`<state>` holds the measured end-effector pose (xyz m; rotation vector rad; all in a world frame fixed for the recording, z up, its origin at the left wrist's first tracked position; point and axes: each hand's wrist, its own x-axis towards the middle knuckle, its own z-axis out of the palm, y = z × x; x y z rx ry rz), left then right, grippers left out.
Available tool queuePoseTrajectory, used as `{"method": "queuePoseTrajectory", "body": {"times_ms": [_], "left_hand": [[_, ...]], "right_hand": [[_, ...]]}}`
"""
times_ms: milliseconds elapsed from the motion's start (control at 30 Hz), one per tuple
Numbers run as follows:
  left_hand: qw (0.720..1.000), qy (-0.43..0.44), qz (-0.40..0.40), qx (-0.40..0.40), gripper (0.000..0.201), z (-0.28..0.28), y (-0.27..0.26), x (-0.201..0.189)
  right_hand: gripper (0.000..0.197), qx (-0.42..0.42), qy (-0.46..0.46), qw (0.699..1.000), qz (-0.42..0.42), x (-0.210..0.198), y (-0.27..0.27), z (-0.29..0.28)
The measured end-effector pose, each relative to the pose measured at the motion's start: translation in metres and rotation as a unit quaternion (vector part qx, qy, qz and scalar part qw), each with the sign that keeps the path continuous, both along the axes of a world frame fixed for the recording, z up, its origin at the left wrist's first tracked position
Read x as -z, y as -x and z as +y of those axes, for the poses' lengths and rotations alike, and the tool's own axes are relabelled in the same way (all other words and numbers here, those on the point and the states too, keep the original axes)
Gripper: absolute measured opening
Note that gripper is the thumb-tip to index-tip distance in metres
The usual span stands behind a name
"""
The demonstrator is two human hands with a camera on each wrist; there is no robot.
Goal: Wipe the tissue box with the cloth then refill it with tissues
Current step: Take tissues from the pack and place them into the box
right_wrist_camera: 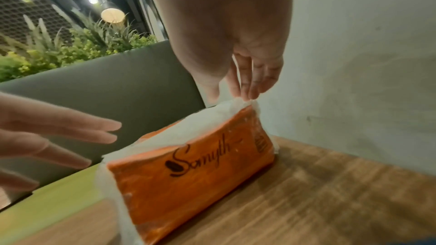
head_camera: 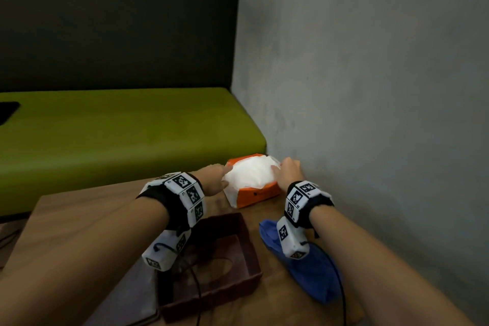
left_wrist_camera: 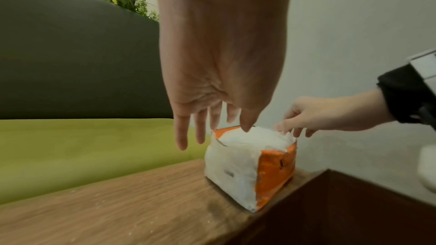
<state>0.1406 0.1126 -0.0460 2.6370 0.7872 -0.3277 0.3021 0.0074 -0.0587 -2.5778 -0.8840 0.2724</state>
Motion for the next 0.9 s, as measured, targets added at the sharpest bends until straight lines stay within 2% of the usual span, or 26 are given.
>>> {"method": "queuePoseTrajectory", "body": {"times_ms": [233, 333, 433, 667, 900], "left_hand": [[1.000, -0.021, -0.014, 0.012, 0.036, -0.007, -0.016, 0.020], [0.999, -0.029, -0.024, -0.001, 0.037, -0.008, -0.019, 0.026], [0.999, -0.026, -0.037, -0.012, 0.038, -0.005, -0.019, 0.029], [0.998, -0.015, -0.056, -0.028, 0.038, 0.002, -0.018, 0.034], [0.996, -0.014, -0.080, -0.037, 0.034, 0.003, -0.019, 0.038]], "right_hand": [[0.049, -0.034, 0.094, 0.994, -0.040, 0.016, -0.001, 0.016], [0.066, -0.028, 0.089, 0.996, -0.007, 0.026, -0.002, 0.028], [0.080, 0.003, 0.049, 0.997, 0.066, 0.028, -0.001, 0.034], [0.071, -0.012, 0.108, 0.989, 0.105, 0.018, -0.016, 0.036], [0.072, 0.035, 0.080, 0.977, 0.194, 0.007, -0.017, 0.035]]}}
